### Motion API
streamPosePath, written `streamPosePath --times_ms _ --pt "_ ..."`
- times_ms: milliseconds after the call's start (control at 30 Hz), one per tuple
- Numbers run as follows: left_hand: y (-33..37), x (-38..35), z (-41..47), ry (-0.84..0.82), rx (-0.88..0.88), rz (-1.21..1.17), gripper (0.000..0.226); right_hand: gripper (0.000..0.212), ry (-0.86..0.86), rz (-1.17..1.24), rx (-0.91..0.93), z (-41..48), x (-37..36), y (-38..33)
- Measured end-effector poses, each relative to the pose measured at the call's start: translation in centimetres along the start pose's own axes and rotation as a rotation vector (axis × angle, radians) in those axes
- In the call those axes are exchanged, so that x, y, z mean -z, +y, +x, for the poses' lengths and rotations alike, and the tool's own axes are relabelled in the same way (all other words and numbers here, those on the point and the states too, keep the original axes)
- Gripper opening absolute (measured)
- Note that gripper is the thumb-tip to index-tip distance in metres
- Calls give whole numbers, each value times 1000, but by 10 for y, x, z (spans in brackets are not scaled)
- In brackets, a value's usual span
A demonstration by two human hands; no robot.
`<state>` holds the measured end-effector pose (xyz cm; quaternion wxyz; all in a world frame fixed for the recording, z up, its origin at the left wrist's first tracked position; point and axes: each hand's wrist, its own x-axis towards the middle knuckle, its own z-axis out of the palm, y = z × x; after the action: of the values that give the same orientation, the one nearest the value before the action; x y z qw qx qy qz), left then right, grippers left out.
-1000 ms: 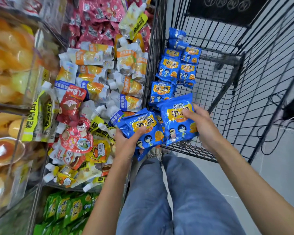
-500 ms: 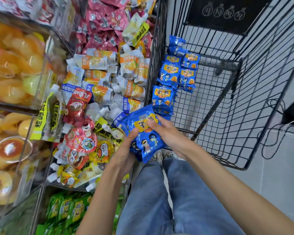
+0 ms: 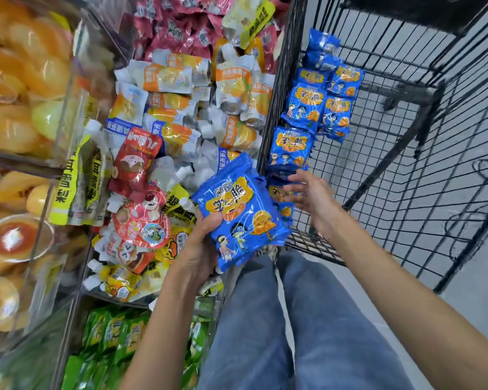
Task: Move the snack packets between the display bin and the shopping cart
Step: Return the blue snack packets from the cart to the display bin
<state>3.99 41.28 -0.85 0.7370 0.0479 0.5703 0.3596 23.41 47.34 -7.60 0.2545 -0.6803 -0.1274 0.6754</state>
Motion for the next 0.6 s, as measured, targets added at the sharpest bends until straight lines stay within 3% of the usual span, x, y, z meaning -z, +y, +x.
streamPosePath --times_ms 100,233,400,600 --pt "-1 4 4 -12 24 0 134 26 193 -145 -173 43 -2 32" --pt "-4 11 7 -38 24 15 115 63 147 -242 -229 76 -13 58" --pt "-4 16 11 -47 28 17 109 63 247 -312 -196 106 -16 73" --pt "-3 12 6 -81 -11 17 103 48 345 -491 -152 99 -9 78"
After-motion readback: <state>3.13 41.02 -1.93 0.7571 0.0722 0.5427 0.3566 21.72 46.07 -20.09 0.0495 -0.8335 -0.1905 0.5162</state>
